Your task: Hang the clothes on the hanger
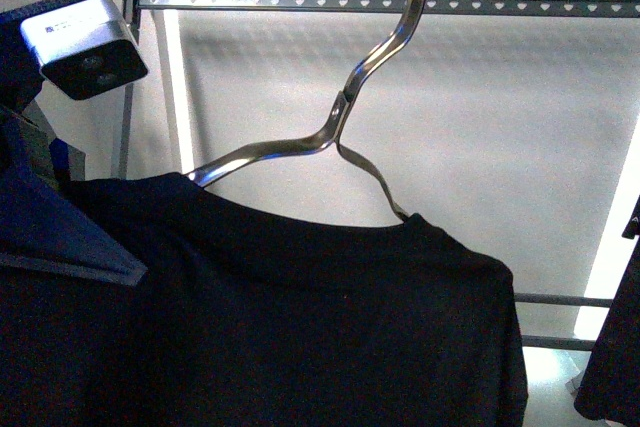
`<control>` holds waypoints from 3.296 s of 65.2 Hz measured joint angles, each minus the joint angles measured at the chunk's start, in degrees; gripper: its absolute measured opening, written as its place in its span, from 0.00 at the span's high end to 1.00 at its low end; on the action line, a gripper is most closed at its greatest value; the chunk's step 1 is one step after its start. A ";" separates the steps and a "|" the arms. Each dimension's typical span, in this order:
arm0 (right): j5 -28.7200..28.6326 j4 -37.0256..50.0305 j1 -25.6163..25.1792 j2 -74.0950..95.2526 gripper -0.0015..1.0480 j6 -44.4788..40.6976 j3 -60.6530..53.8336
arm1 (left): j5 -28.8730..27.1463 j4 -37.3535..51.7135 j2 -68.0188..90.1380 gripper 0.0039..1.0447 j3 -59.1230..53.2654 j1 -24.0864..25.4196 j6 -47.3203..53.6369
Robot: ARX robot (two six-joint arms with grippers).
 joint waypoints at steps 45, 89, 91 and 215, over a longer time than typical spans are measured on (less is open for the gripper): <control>-0.24 0.00 0.00 0.00 0.07 -0.02 0.00 | 0.55 98.27 -6.47 0.96 -17.27 -14.08 -70.18; -0.02 0.00 0.00 0.00 0.07 0.00 0.00 | 15.76 159.56 -7.93 0.96 -20.33 -12.09 -112.50; -0.02 0.00 0.00 0.00 0.07 0.00 0.00 | 16.92 159.56 -7.69 0.96 -20.63 -12.09 -113.63; -37.20 -26.99 -8.68 85.11 0.07 -93.33 100.67 | 21.42 150.92 -10.34 0.96 -22.40 -11.06 -104.94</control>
